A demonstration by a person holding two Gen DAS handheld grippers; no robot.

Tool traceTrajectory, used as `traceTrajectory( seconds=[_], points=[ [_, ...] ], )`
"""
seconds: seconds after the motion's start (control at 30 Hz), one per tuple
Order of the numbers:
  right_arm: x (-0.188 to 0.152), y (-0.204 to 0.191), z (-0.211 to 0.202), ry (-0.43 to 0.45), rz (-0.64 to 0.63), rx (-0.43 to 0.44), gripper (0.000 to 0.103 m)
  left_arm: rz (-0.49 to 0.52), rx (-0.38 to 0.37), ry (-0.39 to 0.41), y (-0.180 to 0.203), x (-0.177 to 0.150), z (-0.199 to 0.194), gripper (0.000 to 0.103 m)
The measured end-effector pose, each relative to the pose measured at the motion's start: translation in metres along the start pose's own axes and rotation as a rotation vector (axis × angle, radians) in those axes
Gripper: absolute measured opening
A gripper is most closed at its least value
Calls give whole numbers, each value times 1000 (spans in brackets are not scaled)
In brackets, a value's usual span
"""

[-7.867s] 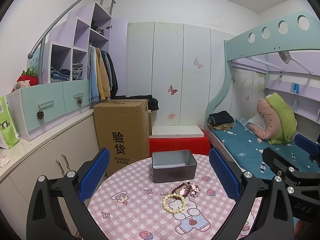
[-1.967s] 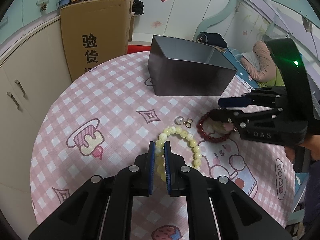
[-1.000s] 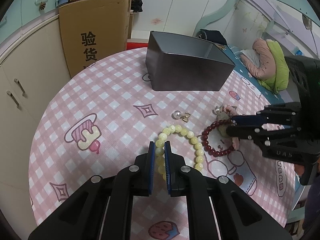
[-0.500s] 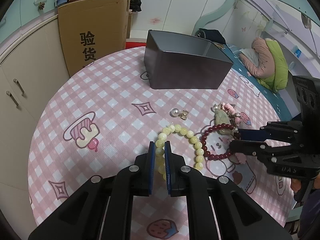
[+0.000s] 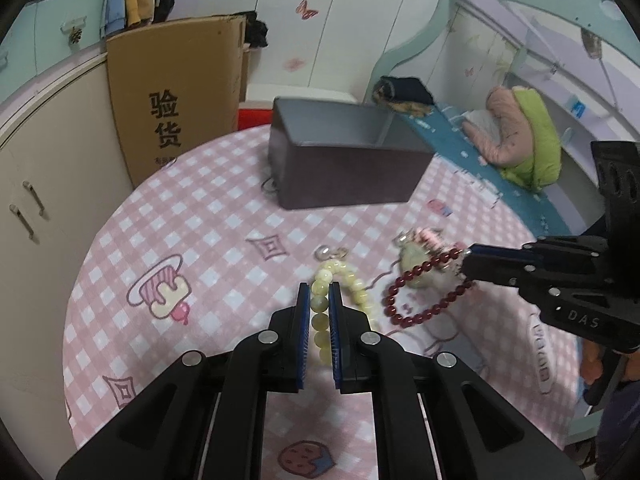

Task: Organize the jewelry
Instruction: 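Close the right gripper on the red bead bracelet and lift it, then carry both bracelets over the grey metal box and open the left gripper inside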

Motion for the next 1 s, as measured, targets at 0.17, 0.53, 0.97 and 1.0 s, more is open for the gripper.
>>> traceTrajectory(
  seconds=[0.17,0.53,0.97,1.0],
  points=[
    [0,6,1,-19,49,5,9,13,-21,7,8,6,-5,8],
    [-3,9,-14,36,72,5,9,20,-53,28,16,12,-11,7],
    [85,5,-62,223,44,-22,9,132,-93,181,45,99,-52,7],
    [94,5,-64,239,42,-34,9,141,-81,194,46,110,-54,7]
  ],
)
Point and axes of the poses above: each gripper's, at about its wrist camera, not at the fingertips, and z roughly the way its jaws point, y to its right, x to its top, the point moved 9 cm from there along z, roughly the way its jaws point, and after that the axes turned 5 degrees about z, right-handed, at the moved point
